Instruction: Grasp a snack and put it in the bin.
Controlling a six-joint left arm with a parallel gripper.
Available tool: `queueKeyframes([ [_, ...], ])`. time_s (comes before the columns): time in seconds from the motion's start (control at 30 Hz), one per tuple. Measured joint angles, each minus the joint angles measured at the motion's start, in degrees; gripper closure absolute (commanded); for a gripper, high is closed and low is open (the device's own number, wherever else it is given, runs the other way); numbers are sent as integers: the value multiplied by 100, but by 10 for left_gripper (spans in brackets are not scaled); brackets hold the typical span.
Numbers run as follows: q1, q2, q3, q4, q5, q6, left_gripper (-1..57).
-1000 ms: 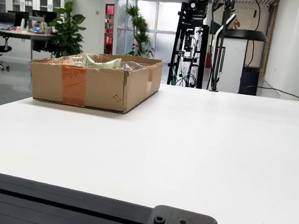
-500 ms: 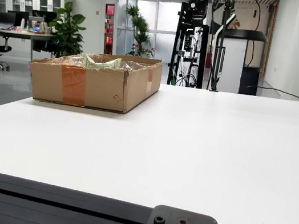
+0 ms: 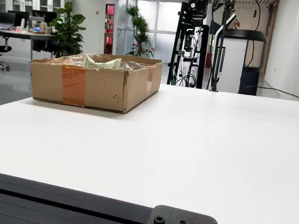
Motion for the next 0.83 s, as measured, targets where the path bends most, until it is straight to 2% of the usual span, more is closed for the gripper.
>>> queueKeyframes([
  [0.83, 87, 0, 0, 0, 0, 0, 561],
])
